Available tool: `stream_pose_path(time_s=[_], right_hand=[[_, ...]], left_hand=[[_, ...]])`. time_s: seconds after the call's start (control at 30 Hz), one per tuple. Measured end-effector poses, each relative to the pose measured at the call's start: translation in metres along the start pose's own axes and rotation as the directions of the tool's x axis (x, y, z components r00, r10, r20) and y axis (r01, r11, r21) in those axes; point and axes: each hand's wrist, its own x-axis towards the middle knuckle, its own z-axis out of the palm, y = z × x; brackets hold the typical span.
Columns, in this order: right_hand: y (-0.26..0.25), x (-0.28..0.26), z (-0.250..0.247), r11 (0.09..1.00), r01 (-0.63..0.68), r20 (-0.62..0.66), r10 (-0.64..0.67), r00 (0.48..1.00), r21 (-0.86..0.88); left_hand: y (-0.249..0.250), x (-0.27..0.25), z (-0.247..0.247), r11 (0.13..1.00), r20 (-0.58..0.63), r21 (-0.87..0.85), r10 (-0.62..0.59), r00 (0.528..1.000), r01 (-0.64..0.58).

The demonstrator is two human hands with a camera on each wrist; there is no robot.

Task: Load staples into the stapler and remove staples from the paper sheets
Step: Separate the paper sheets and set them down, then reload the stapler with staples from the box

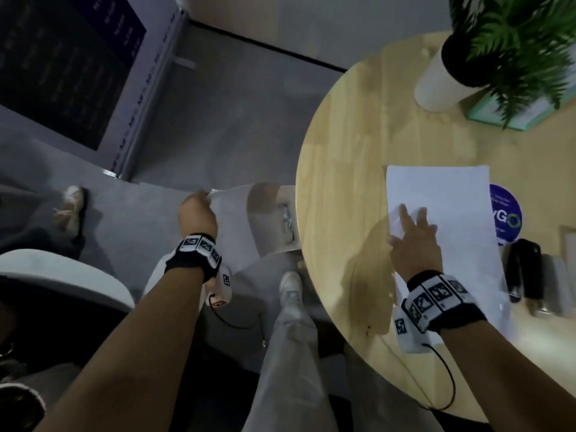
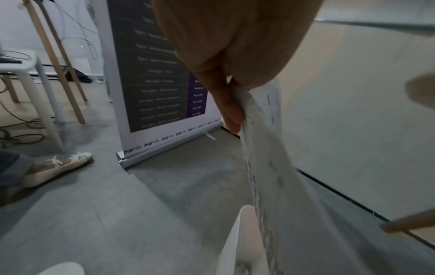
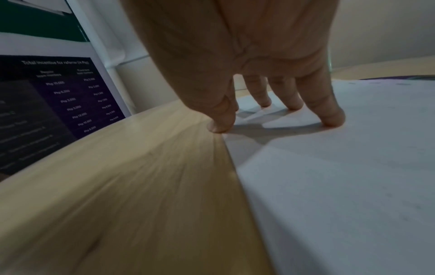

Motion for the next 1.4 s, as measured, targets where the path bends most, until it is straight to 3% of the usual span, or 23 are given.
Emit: stream_pose_path(time_s=[0.2, 0.37, 0.53, 0.67, 0.83, 0.97, 1.03, 1.13, 1.2, 1.3, 1.33, 1.4], right_hand=[[0.007, 0.004, 0.002, 0.999, 0.024, -0.019, -0.024, 1.000, -0.028], [0.006, 0.001, -0.003, 1.000, 0.007, 0.001, -0.007, 1.000, -0.006], [0.004, -0.004, -0.008, 1.000, -0.017, 0.058, 0.016, 0.998, 0.021], [0.005, -0.005, -0.013, 1.000, -0.015, 0.126, 0.014, 0.992, 0.011], [0.017, -0.012, -0.022, 0.982, 0.076, 0.149, -0.103, 0.984, 0.175], [0.058, -0.031, -0.032, 0.911, 0.170, 0.047, -0.201, 0.978, 0.375], [0.090, -0.048, -0.037, 0.887, 0.183, 0.000, -0.202, 0.979, 0.423], [0.143, -0.069, -0.039, 0.859, 0.155, -0.084, -0.131, 0.988, 0.489], [0.178, -0.077, -0.044, 0.857, 0.078, -0.090, -0.038, 0.995, 0.509], [0.227, -0.083, -0.055, 0.863, -0.027, -0.025, 0.046, 0.999, 0.505], [0.243, -0.084, -0.058, 0.868, -0.034, -0.008, 0.043, 0.999, 0.496], [0.267, -0.084, -0.060, 0.867, -0.026, -0.012, 0.037, 0.999, 0.498]], left_hand=[[0.005, 0.003, 0.062, 0.998, 0.145, 0.047, 0.043, 0.988, -0.051], [0.010, -0.003, 0.075, 0.998, 0.249, 0.034, 0.041, 0.968, -0.051], [0.022, 0.003, 0.056, 0.989, 0.207, -0.036, 0.148, 0.967, -0.143], [0.064, -0.004, 0.019, 0.965, 0.077, -0.242, 0.120, 0.990, -0.098], [0.142, -0.045, -0.019, 0.914, -0.083, -0.236, 0.318, 0.944, -0.329], [0.224, -0.117, -0.015, 0.766, 0.003, -0.370, 0.567, 0.824, -0.526], [0.264, -0.161, 0.003, 0.690, 0.078, -0.313, 0.704, 0.706, -0.653], [0.318, -0.224, 0.044, 0.537, 0.276, -0.243, 0.837, 0.473, -0.808], [0.349, -0.259, 0.078, 0.439, 0.418, -0.158, 0.842, 0.343, -0.884], [0.385, -0.294, 0.125, 0.251, 0.566, -0.039, 0.803, 0.186, -0.967], [0.395, -0.301, 0.139, 0.199, 0.606, 0.002, 0.780, 0.160, -0.980], [0.409, -0.307, 0.161, 0.141, 0.680, 0.079, 0.716, 0.156, -0.987]])
